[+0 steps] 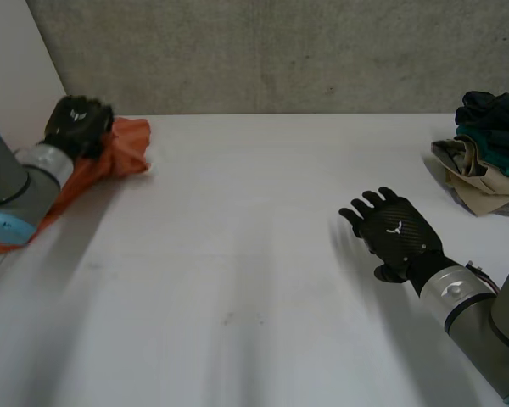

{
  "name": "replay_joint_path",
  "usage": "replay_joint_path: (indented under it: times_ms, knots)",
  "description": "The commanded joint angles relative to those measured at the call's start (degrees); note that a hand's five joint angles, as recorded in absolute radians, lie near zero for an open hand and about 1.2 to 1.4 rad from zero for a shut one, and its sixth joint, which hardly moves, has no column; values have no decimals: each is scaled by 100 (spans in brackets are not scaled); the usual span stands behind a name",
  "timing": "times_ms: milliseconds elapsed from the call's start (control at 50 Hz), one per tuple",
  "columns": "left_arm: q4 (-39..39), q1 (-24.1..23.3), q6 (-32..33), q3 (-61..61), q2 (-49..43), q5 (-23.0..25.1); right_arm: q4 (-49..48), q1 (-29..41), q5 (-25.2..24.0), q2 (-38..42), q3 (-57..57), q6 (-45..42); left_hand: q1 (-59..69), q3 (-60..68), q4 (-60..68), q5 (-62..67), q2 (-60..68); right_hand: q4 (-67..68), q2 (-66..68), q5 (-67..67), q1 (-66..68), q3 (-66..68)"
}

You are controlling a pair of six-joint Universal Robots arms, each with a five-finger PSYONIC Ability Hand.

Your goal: Fold the laundry.

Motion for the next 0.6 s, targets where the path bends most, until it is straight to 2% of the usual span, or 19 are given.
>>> replay_joint_path:
  times_ms: [20, 100, 140, 160, 220, 260, 320, 380, 480, 600]
  knots:
    - [104, -1201, -660, -1315, 2028, -22, -33, -294, 287, -154, -73, 663, 1436, 1219, 1140, 1516, 1170, -242, -230, -2731, -289, -237]
    - [113, -1870, -951, -1791, 2804, -14, -6, -462, 349, -269, -116, 1121, 1436, 1219, 1140, 1516, 1170, -242, -230, -2731, -289, -237]
    - [104, -2107, -1039, -1888, 2876, -22, 11, -532, 349, -313, -143, 1305, 1436, 1219, 1140, 1516, 1170, -242, -230, -2731, -289, -237]
    - [61, -2431, -1153, -1949, 2876, -48, 11, -549, 349, -321, -143, 1341, 1436, 1219, 1140, 1516, 1170, -242, -230, -2731, -289, -237]
    - [52, -2994, -1338, -2046, 2780, -40, 20, -611, 340, -383, -143, 1420, 1436, 1219, 1140, 1516, 1170, -242, -230, -2731, -289, -237]
    - [69, -3539, -1382, -2134, 2561, -22, 20, -646, 305, -409, -143, 1420, 1436, 1219, 1140, 1516, 1170, -242, -230, -2731, -289, -237]
    - [17, -4040, -1286, -2021, 1904, -58, 20, -655, 314, -418, -152, 1420, 1436, 1219, 1140, 1516, 1170, -242, -230, -2731, -289, -237]
    - [-62, -4086, -1216, -1924, 1401, -101, 29, -655, 314, -418, -169, 1420, 1188, 971, 892, 1269, 923, -242, -230, -2731, -289, -237]
    - [-693, -4112, -778, -1695, 943, -461, 46, -690, 314, -409, -213, 1429, -2623, -2840, -2919, -2543, -2889, -242, -230, -2731, -289, -237]
    - [-1117, -4095, -503, -1739, 1328, -646, 423, -743, 288, -427, -362, 1429, -3371, -3588, -3667, -3291, -3637, -242, -230, -2731, -289, -237]
